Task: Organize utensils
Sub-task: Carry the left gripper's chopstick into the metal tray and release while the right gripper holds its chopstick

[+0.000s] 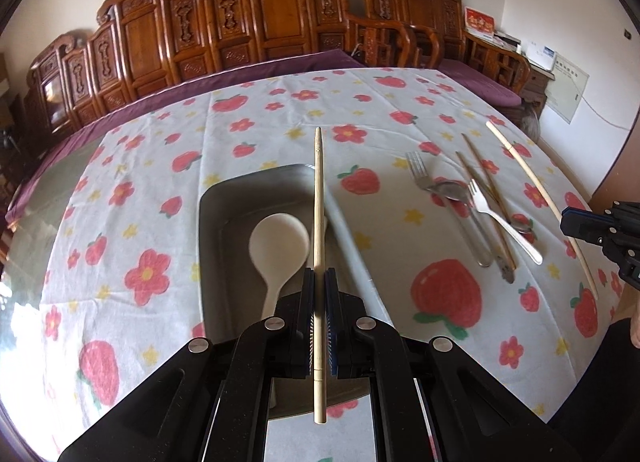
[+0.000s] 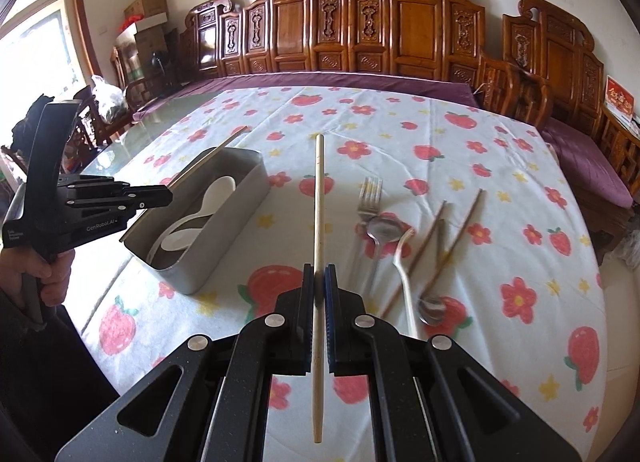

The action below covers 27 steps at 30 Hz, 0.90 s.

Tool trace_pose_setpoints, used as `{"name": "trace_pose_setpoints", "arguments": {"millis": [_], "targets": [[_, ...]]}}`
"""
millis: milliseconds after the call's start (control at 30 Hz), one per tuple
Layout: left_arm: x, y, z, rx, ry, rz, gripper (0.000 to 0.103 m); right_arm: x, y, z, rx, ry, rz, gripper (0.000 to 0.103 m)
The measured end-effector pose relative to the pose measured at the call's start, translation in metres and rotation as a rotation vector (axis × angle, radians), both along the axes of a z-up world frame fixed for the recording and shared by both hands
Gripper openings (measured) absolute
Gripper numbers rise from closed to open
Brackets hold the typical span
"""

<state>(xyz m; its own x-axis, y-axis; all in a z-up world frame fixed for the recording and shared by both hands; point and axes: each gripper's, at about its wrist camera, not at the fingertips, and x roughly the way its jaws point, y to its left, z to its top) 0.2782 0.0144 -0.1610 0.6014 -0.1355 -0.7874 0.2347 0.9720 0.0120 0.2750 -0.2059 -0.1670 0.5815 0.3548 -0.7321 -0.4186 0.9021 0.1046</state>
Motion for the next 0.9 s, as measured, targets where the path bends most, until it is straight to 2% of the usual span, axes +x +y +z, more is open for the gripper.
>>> {"name": "trace_pose_setpoints", "arguments": {"millis": [267,533,900], "targets": [[0.006,0.032,-0.015,-0.028,0.037,0.073,0.004,0.009,0.033,-0.005,0.004,0.017,0.029,0.006],[0.013,0.036,-0.025,-0.038,0.071,0.088,0.005,0.013,0.061,-0.001,0.004,0.022,0.058,0.006],[0.010,0.054,-0.006,-0.056,0.019,0.101,0.005,0.021,0.104,0.005,0.019,0.036,0.091,0.006]]}}
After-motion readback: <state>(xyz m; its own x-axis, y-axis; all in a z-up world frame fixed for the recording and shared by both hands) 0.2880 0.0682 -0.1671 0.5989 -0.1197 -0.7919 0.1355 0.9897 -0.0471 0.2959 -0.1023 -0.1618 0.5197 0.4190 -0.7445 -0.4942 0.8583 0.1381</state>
